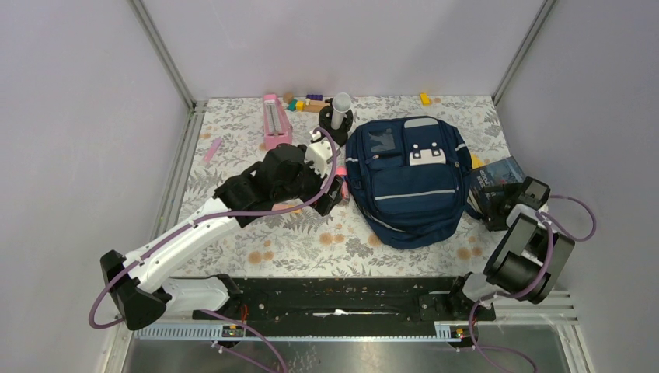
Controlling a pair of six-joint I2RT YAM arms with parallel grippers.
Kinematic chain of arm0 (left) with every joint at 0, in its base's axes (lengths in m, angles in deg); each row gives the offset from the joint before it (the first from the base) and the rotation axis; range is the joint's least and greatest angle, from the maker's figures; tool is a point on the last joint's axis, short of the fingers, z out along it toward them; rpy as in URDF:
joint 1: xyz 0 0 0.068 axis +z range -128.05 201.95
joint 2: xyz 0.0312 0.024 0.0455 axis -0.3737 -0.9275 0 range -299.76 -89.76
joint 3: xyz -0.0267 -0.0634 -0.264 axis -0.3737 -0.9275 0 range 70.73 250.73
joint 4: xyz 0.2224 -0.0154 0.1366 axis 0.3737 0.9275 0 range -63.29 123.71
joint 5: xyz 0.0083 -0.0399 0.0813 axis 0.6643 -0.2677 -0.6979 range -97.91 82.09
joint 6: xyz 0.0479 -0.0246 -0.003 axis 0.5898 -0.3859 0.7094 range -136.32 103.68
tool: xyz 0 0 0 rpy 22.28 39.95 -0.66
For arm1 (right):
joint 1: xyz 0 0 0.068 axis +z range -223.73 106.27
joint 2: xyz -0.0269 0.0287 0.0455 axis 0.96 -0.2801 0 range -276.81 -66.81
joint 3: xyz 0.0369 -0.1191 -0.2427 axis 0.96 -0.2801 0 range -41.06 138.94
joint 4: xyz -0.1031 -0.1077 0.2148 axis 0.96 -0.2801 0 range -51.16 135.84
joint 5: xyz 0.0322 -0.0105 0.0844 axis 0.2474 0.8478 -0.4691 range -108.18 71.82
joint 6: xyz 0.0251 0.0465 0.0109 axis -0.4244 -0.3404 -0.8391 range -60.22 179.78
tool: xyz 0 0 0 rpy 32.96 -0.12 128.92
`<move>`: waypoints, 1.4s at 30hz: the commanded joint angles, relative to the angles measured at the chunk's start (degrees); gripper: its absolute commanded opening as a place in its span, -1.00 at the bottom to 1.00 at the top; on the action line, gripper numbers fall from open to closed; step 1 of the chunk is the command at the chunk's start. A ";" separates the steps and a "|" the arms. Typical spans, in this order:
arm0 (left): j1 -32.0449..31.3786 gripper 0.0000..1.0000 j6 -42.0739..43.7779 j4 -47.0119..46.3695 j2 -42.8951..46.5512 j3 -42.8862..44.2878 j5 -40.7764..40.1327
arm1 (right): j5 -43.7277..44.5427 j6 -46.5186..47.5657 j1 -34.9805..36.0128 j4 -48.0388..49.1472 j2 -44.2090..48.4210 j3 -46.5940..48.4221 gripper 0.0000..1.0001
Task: Pack the student bag
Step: Adjust the student bag at the center of the board.
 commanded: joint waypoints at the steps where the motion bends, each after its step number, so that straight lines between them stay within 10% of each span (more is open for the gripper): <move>1: 0.13 0.81 0.83 -1.01 1.37 0.90 -1.86 | -1.23 -1.46 -0.19 7.07 -5.45 -0.07 0.73; 16: 0.56 0.82 1.35 -1.09 -0.06 0.66 -4.45 | -0.75 2.53 -0.17 15.30 -0.57 -1.36 -1.00; 35: 0.92 0.81 2.49 -3.14 -2.30 -0.74 0.51 | 3.73 3.80 0.10 2.74 22.92 -13.89 -0.95; 39: 0.24 0.80 4.17 -6.70 -2.26 -2.74 5.84 | 6.00 8.77 0.11 -6.32 29.99 -13.35 0.40; 42: -0.55 0.80 3.71 -8.25 -2.89 -2.88 6.84 | 6.15 13.76 0.14 -9.18 31.20 -9.11 0.72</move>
